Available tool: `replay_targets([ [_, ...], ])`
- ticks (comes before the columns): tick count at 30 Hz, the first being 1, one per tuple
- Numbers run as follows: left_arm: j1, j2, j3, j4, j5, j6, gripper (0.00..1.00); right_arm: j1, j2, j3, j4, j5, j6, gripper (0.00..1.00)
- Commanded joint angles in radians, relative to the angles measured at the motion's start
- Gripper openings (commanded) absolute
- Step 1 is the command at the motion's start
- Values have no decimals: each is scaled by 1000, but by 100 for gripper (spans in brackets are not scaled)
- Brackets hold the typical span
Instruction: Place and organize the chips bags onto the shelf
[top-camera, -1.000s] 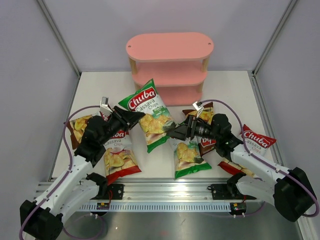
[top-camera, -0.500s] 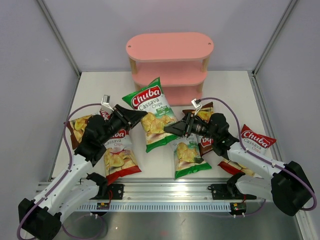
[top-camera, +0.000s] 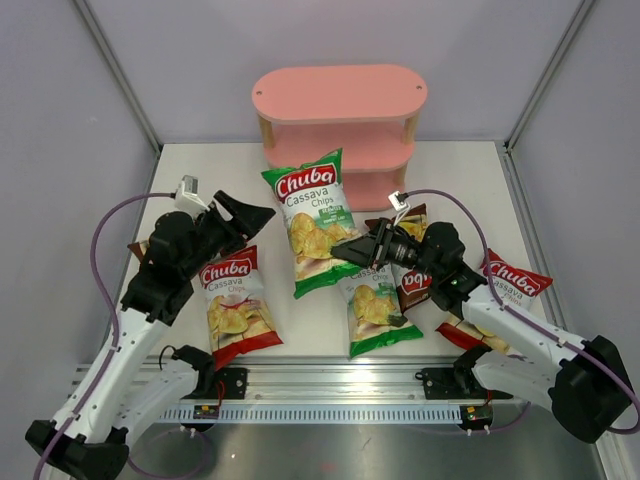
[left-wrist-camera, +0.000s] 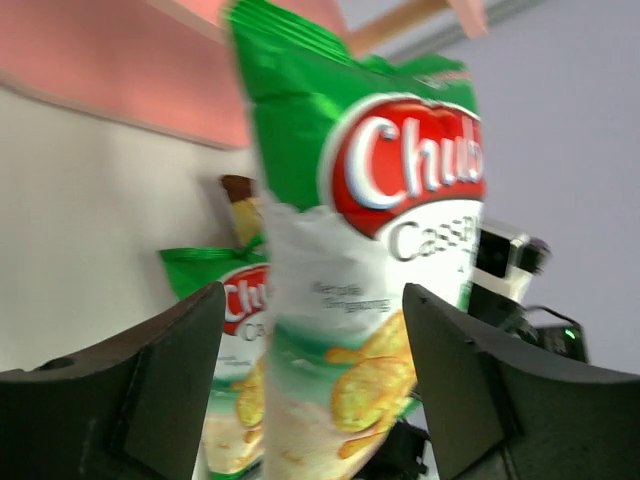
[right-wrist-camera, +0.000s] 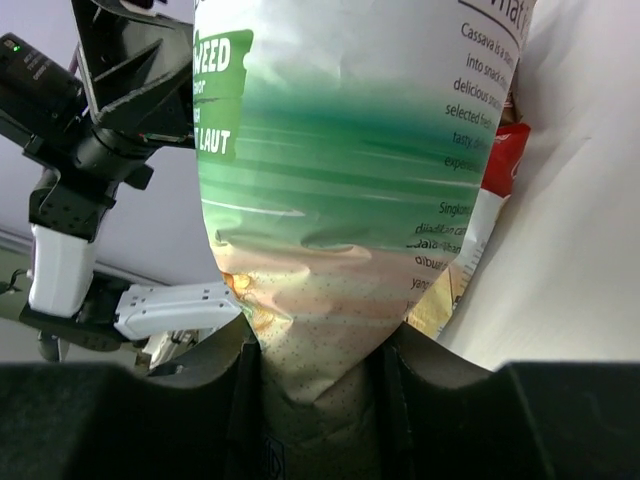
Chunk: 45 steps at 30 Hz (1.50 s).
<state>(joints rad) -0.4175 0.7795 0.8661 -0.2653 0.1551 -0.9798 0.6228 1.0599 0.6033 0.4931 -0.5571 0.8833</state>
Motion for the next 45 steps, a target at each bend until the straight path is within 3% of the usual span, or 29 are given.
replay_targets([
  [1,66,-40,51,-162,-109,116,78,11,-47,90,-30,65,-43,20],
  [9,158,-59,128,-372,-216,364,99,11,-35,236,-134,74,-55,20],
  [16,158,-114,91,-413,-253,532,99,2,86,505,-306,167,-96,21],
  [20,158,-177,24,-397,-262,605,99,-73,190,621,-297,135,-12,21],
  [27,157,-212,-15,-413,-284,629,99,-147,438,1010,-476,89,25,20],
  [45,157,-183,-19,-411,-241,636,99,-207,1017,1768,-764,-4,144,24],
])
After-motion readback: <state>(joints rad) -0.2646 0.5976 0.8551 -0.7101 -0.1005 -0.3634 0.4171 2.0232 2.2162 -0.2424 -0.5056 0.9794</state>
